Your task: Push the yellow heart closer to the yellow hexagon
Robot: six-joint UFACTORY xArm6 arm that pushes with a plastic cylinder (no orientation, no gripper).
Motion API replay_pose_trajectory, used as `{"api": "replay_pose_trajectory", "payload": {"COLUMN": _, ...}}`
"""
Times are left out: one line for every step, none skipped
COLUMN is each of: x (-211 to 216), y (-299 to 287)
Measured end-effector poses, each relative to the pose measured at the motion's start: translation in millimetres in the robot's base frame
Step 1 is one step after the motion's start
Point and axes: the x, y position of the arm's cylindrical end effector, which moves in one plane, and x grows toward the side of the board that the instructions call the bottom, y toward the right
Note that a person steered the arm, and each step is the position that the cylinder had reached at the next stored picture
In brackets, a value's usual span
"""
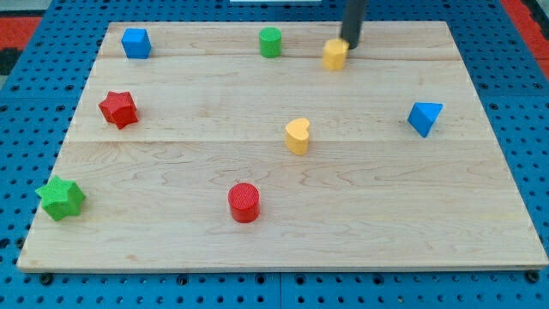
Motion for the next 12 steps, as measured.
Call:
{"api": "replay_pose_trajectory", "payload": {"x": 50.4, "y": -18.5}}
{"api": "replay_pose_trajectory", "payload": {"x": 103.7, "y": -2.0}}
{"api": "replay_pose_trajectory", "payload": {"x": 132.0, "y": 63.9}}
{"api": "replay_pose_trajectory", "payload": {"x": 184.8, "y": 7.8}}
{"api": "replay_pose_trajectory", "payload": {"x": 179.3, "y": -72.5}}
{"api": "replay_pose_trajectory", "payload": {"x": 138.6, "y": -52.4}}
{"api": "replay_pose_trajectory", "payload": {"x": 116.7, "y": -33.3}}
{"api": "replay_pose_trajectory", "payload": {"x": 185.8, "y": -21.9}}
{"api": "replay_pose_trajectory", "payload": {"x": 192.6, "y": -35.7}}
{"api": "replay_pose_trajectory", "payload": {"x": 186.6, "y": -41.7}}
{"api": "replay_pose_trajectory", "payload": {"x": 176.0, "y": -31.8}}
{"api": "replay_pose_trajectory", "payload": {"x": 167.0, "y": -21.9}}
